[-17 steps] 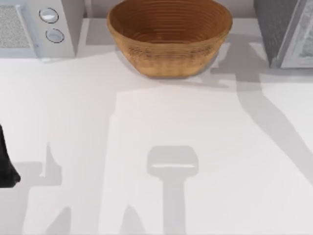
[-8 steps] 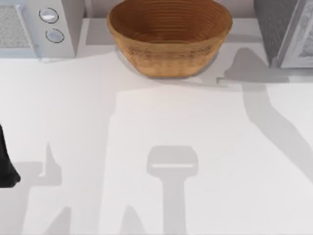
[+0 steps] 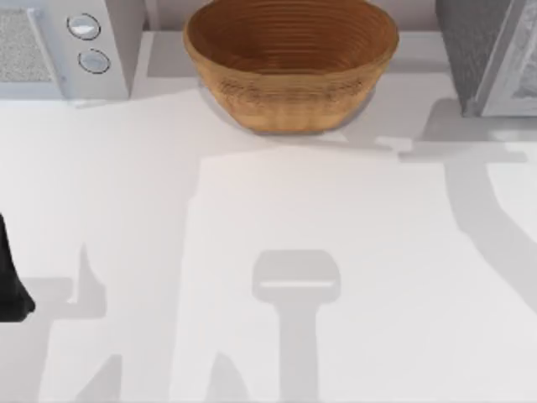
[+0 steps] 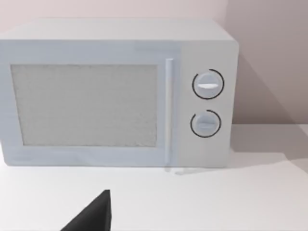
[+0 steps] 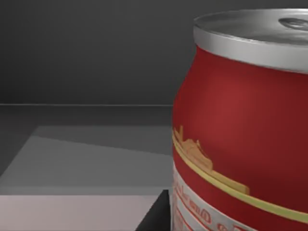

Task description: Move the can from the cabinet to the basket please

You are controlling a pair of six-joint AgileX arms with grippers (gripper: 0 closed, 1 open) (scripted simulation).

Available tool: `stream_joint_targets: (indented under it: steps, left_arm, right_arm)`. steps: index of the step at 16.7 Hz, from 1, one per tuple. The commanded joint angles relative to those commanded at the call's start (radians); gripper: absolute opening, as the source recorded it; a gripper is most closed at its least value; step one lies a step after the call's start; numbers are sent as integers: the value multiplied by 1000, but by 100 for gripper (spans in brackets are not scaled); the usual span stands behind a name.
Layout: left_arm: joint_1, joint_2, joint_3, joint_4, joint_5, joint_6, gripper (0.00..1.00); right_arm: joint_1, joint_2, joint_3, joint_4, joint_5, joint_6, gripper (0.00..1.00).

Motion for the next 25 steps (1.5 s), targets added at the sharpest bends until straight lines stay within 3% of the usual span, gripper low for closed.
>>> stream_joint_targets:
  steps: [16, 20, 25]
  left_arm:
    - [0, 0, 0, 0, 0, 0, 100]
    - [0, 0, 0, 0, 0, 0, 100]
    - [0, 0, 0, 0, 0, 0, 100]
  right_arm:
    - [-443, -937, -1466, 519, -477, -4, 0]
    - [-516, -1073, -1669, 590, -546, -6, 0]
    - [-533, -1098, -1710, 603, -559, -6, 0]
